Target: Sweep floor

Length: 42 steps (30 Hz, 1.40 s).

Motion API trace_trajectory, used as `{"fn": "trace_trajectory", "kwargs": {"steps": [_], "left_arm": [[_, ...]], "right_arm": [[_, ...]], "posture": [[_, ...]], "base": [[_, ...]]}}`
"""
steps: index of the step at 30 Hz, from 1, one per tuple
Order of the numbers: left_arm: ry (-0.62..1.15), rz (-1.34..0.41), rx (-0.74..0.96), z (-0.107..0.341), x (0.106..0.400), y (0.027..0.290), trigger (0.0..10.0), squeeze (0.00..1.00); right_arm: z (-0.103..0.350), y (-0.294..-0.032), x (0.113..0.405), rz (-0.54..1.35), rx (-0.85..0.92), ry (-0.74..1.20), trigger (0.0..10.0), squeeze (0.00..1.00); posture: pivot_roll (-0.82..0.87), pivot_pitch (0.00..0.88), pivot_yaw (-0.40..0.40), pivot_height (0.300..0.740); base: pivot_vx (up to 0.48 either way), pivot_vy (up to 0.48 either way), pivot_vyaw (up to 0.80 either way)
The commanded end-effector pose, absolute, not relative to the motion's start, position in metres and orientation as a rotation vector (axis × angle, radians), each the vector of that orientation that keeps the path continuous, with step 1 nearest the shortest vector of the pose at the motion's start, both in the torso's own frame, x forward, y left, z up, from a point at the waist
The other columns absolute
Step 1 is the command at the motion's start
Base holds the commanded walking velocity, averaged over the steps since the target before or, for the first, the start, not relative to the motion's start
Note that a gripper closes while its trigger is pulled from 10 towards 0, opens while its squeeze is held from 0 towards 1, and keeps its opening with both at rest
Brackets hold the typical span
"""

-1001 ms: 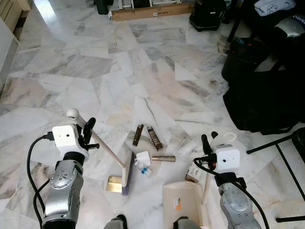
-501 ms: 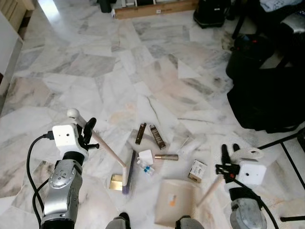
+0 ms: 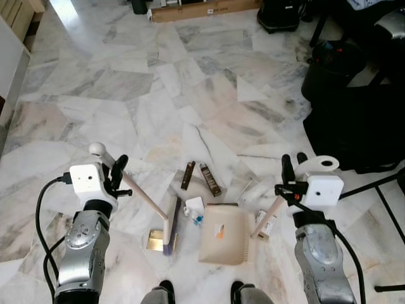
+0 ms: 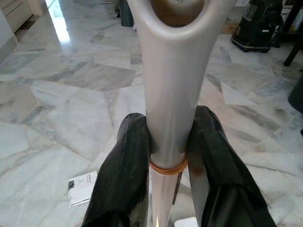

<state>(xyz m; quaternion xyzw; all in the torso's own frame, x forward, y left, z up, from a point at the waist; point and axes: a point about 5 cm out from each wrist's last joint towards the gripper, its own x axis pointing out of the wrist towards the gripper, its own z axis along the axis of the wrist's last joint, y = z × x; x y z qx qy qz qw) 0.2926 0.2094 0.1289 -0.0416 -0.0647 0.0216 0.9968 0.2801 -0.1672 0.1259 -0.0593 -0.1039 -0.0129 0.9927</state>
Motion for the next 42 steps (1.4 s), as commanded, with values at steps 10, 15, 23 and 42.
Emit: {"fn": "trace_trajectory", "kwargs": {"steps": [10,15,23,42], "left_arm": [[-0.118,0.033,-0.11,0.125,0.291,0.207,10.0,0.0],[-0.118,0.036,-0.113,0.125,0.289,0.208,10.0,0.0],[-0.087,0.005,-0.15,0.123,0.289,0.207,10.0,0.0],[-0.071,-0.005,-0.187,0.123,0.29,0.211,10.0,0.0]], "right_arm": [[0.102,-0.175,0.297,-0.095,-0.192,-0.076,10.0,0.0],[0.099,-0.179,0.298,-0.114,-0.2,-0.062,10.0,0.0],[0.097,-0.178,0.302,-0.08,-0.208,-0.056,10.0,0.0],[0.126,-0.147,0.31,0.159,-0.073,-0.188,10.0,0.0]], "posture": [[-0.05,0.286,0.049,0.74],[-0.05,0.284,0.048,0.74],[-0.05,0.281,0.043,0.74],[-0.05,0.291,0.03,0.74]], "base": [[0.0,0.0,0.0],[0.0,0.0,0.0],[0.0,0.0,0.0],[0.0,0.0,0.0]]}}
